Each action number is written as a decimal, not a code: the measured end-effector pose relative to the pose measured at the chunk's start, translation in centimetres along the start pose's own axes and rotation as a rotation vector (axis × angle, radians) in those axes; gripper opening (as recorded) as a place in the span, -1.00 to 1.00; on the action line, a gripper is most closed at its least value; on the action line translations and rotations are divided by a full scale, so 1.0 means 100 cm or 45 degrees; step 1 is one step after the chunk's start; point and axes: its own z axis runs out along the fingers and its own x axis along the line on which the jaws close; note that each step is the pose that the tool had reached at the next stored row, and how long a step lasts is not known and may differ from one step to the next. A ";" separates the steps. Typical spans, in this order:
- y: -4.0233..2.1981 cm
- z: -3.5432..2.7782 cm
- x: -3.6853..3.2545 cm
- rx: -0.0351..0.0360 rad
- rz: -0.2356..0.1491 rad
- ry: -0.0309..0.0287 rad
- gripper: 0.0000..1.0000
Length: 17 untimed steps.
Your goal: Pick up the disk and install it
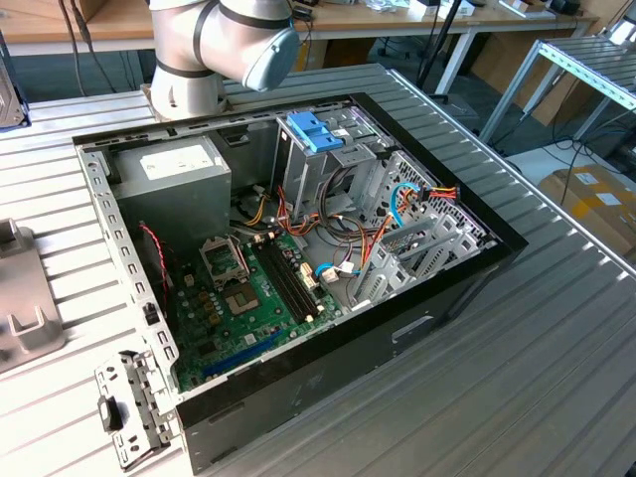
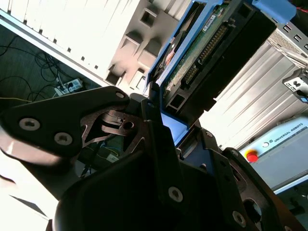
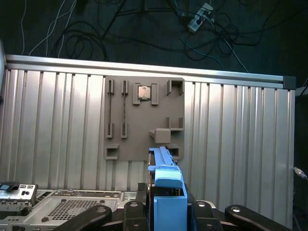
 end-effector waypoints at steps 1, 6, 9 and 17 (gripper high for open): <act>-0.0014 0.0001 0.0001 -0.0001 0.000 -0.0001 -0.26; -0.0069 0.0004 0.0005 -0.0006 0.000 -0.0001 -0.26; -0.0097 0.0005 0.0007 -0.0010 0.000 0.0000 -0.26; -0.0186 0.0007 0.0019 -0.0023 0.000 -0.0001 -0.26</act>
